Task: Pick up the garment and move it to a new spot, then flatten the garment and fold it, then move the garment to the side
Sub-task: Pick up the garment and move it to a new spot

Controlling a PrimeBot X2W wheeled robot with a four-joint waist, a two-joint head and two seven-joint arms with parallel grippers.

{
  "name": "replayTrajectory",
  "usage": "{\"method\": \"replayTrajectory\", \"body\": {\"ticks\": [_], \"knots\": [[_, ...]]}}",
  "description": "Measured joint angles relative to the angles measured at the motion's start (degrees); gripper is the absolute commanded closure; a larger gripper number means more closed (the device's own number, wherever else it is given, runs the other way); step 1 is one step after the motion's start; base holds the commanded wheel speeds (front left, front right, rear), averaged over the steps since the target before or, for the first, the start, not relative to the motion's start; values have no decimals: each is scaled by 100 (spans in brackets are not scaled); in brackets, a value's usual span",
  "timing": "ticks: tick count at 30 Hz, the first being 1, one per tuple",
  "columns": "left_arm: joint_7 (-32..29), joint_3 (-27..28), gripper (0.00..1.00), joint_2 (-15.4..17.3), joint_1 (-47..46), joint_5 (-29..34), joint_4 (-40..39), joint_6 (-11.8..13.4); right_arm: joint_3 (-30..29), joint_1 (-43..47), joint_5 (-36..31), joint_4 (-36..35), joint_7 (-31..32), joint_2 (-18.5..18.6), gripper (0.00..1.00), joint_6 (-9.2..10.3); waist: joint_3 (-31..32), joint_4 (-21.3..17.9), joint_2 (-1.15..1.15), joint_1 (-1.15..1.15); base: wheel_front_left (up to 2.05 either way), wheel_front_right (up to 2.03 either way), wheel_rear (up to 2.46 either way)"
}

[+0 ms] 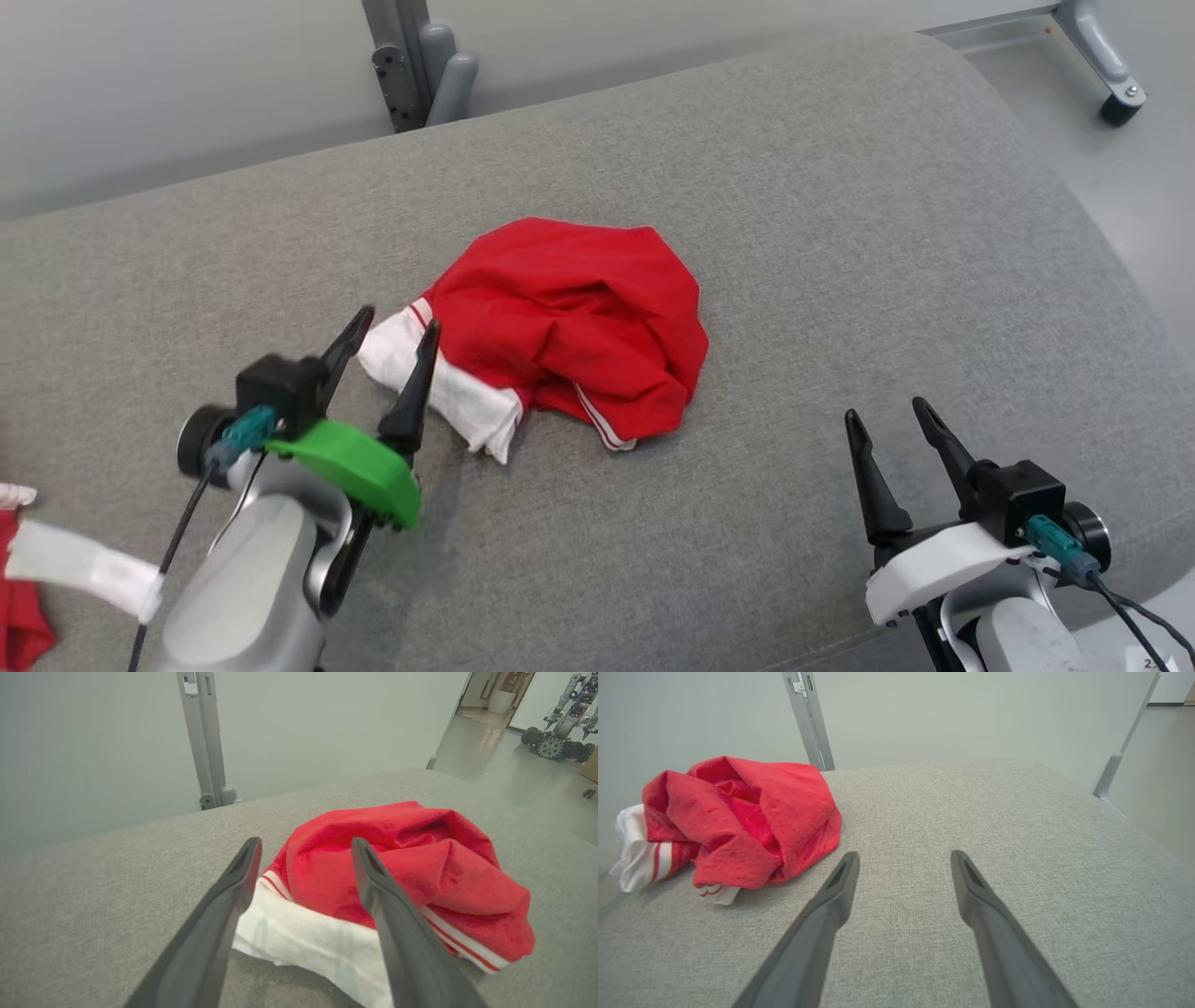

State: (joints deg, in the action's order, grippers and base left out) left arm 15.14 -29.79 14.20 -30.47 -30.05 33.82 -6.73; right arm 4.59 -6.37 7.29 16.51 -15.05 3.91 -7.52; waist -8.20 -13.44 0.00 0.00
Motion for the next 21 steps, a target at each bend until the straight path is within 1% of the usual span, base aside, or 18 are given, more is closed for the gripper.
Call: {"method": "replayTrajectory", "body": {"ticks": [5,9,11,14,17,21], "knots": [[2,1195,0,-162,1015,380,-294,123,76,51,1,9,0,3,0,0,127,238,0,0,0,0,0],[2,1924,0,-328,1746,814,-609,121,189,126,3,31,0,5,0,0,272,454,0,0,0,0,0],[3,2305,0,-465,2082,968,-848,122,214,149,14,51,0,7,0,0,373,537,0,0,0,0,0],[2,2688,0,-651,2575,1295,-1176,107,209,207,16,67,0,14,0,0,520,673,0,0,0,0,0],[2,3020,0,-836,2954,1484,-1406,62,216,272,18,83,0,23,0,0,659,803,0,0,0,0,0],[2,3233,0,-1015,3310,1689,-1670,14,222,291,18,91,0,23,0,0,806,954,0,0,0,0,0]]}}
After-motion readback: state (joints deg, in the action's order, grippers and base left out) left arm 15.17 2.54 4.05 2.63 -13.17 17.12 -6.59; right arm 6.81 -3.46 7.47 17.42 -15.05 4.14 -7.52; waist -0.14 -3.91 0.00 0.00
